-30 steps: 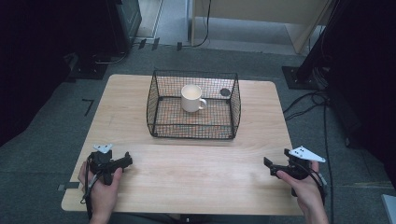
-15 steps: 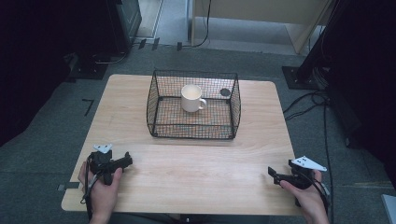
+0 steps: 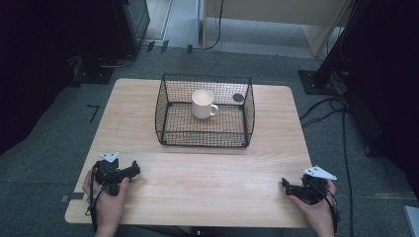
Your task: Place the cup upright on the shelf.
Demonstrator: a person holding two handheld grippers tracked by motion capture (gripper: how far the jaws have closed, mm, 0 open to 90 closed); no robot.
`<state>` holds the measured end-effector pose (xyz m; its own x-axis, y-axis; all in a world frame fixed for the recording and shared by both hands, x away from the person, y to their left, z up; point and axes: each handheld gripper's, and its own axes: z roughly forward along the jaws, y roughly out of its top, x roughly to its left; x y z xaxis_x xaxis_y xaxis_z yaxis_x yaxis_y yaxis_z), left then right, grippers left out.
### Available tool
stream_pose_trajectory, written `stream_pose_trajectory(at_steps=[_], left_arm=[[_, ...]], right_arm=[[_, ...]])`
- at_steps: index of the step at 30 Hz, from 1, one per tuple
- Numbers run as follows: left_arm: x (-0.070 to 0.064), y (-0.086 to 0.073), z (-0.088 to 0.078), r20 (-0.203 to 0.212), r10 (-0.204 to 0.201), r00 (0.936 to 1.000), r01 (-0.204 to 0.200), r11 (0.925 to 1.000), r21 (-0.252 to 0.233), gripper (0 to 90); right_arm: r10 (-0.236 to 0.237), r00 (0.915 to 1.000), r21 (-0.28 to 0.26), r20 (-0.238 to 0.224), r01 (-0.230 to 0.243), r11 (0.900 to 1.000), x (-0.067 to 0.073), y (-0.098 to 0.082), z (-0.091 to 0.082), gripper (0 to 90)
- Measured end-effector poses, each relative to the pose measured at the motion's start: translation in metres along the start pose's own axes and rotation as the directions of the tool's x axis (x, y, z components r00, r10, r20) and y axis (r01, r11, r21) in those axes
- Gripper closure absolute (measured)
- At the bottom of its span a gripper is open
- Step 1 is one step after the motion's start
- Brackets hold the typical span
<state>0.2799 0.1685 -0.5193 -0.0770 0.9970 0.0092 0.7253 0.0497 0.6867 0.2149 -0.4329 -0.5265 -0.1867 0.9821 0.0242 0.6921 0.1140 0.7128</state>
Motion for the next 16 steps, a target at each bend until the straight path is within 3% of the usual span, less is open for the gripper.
stream_pose_trajectory(at_steps=[16], left_arm=[[0.0000,0.0001,0.0000,0.000,0.000,1.0000,0.000,1.0000,0.000,0.0]], right_arm=[[0.012,0.9999,0.002,0.012,-0.012,1.000,0.0024,0.0009,0.0012,0.0]])
